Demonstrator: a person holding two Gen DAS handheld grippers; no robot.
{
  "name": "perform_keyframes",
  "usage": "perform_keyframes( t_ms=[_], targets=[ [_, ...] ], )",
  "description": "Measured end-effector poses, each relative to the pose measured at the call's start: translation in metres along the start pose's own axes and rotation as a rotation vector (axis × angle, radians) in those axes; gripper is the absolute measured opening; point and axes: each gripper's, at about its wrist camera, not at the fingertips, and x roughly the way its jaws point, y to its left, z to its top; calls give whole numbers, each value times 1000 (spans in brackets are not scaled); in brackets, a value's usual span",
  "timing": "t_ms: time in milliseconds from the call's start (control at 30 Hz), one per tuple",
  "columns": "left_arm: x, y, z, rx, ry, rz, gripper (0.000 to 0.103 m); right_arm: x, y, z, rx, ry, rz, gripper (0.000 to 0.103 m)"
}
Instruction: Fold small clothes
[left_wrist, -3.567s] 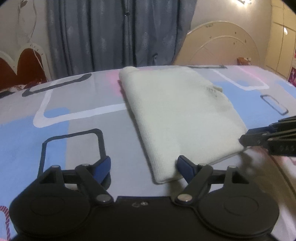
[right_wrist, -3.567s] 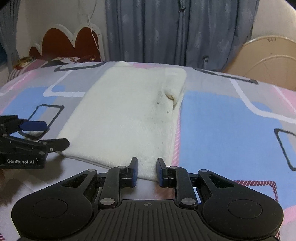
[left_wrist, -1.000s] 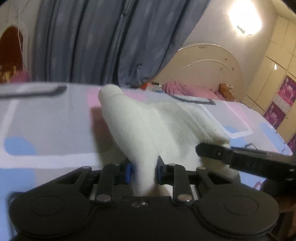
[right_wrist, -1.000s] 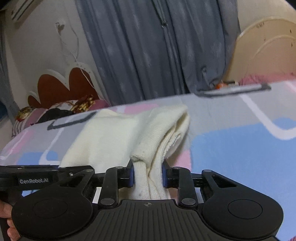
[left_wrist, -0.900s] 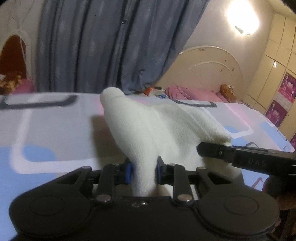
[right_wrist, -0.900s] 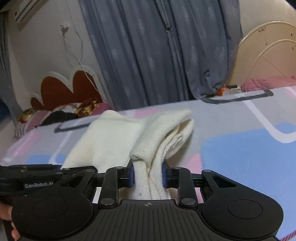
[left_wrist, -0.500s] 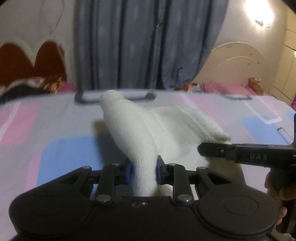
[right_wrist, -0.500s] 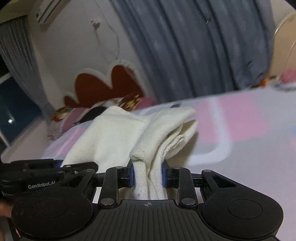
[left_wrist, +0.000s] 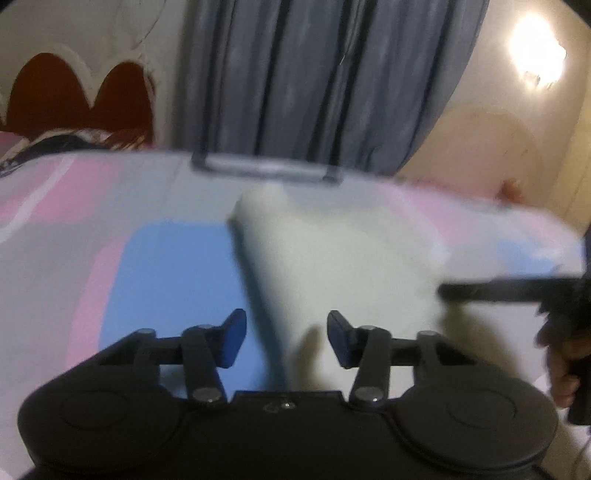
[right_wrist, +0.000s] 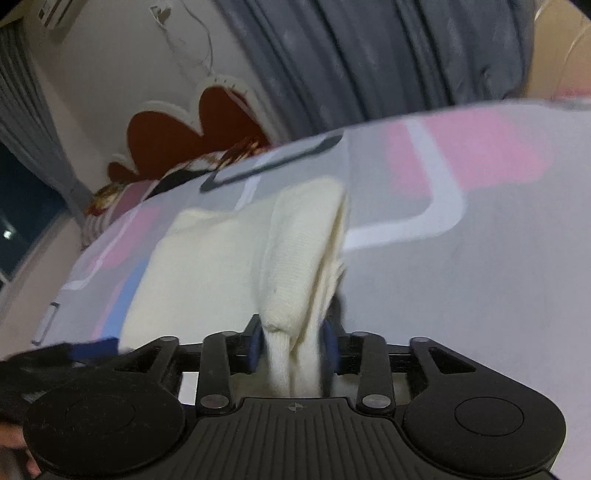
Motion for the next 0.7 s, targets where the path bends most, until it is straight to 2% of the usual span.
perform_keyframes(
  t_ms=[33,100,167,200,233,267,300,333,400,500,567,633,700],
  targets=[
    [-2,-1,2,-7,-14,-35,29,-7,5,0,-24,-2,-24,37],
    [4,-13,6,13,-7,-62,27,-22,28,-1,-124,-39,-46,32],
    [11,-27,3,33,18,-78,28,-22,52,-4,-218,-39,-38,25],
    [19,-34,1,43,48,-80,28,-17,63,-8,-265,-28,-40,25],
    [27,-40,-2,47,92,-77,31,-9,68,-13,-307,2,-60,25],
    [37,-43,-7,34,156,-92,33,3,69,-19,-343,54,-107,25],
    [42,-46,-12,17,182,-118,33,16,66,-26,-383,107,-178,25],
    [42,-51,-15,15,168,-108,34,22,59,-30,-379,124,-174,26],
    [32,-60,-17,35,147,-79,34,16,51,-23,-288,138,-156,29],
    [14,-60,-23,22,111,-74,34,-19,70,-26,-351,53,-154,28],
    [-1,-67,-35,36,102,-57,35,-40,78,-37,-358,31,-123,27],
    [-9,-69,-48,22,130,-59,37,-49,89,-54,-388,54,-93,27],
    [-9,-69,-54,11,147,-44,37,-45,94,-80,-426,107,-125,27]
  ],
)
